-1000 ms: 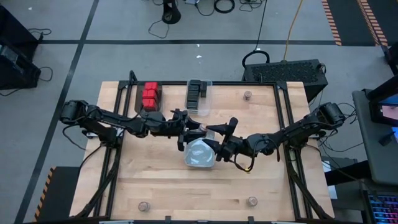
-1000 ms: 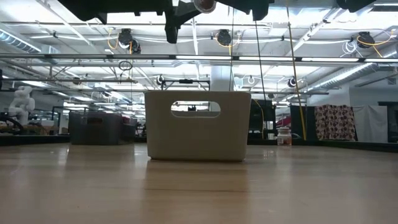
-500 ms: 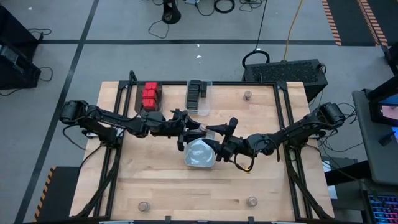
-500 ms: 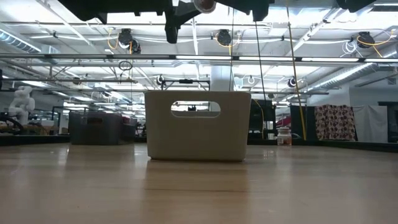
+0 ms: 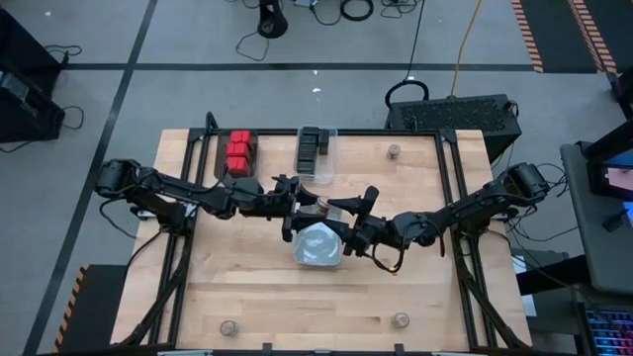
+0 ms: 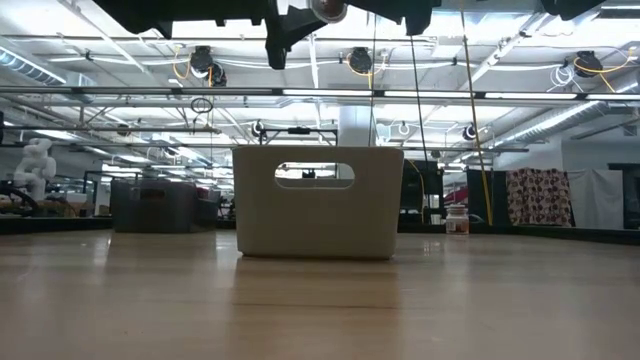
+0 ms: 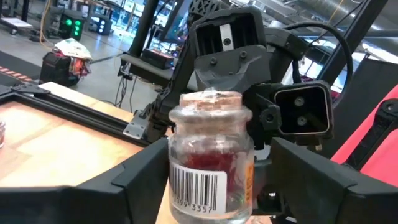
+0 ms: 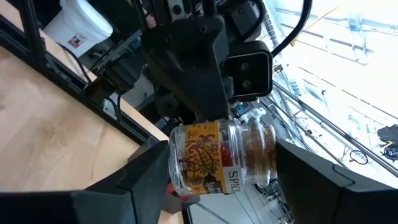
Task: Sort spices by type
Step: Put the brown seasoning bottle into the gray bin
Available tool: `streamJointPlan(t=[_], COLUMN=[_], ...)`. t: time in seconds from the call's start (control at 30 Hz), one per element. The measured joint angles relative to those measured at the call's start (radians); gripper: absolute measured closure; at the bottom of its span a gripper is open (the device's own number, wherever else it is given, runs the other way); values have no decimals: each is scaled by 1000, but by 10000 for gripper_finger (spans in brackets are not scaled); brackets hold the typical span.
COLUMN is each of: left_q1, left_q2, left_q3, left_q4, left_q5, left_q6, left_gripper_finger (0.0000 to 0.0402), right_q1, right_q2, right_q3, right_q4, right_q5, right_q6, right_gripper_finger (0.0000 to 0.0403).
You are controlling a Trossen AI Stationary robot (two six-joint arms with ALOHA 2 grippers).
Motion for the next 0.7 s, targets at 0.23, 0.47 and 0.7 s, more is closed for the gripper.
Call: streamJointPlan(t=[0.23,0.47,0.7], left_q1=[14,47,78], left_q2=[-5,-5,-9], left_q3=[39,104,164], left_q4=[-103,-279,-425], left_q5=[22,82,179], left_q6=[1,1,34], left_gripper_finger=[103,103,103], right_q1=[1,1,2], right_q2=[0,0,0], right_q3=[0,0,0], right_q4=[-71,-127,-143], right_q5=[-5,-57,-60], right_q6=[0,8,11], right_gripper_finger=[151,151,151])
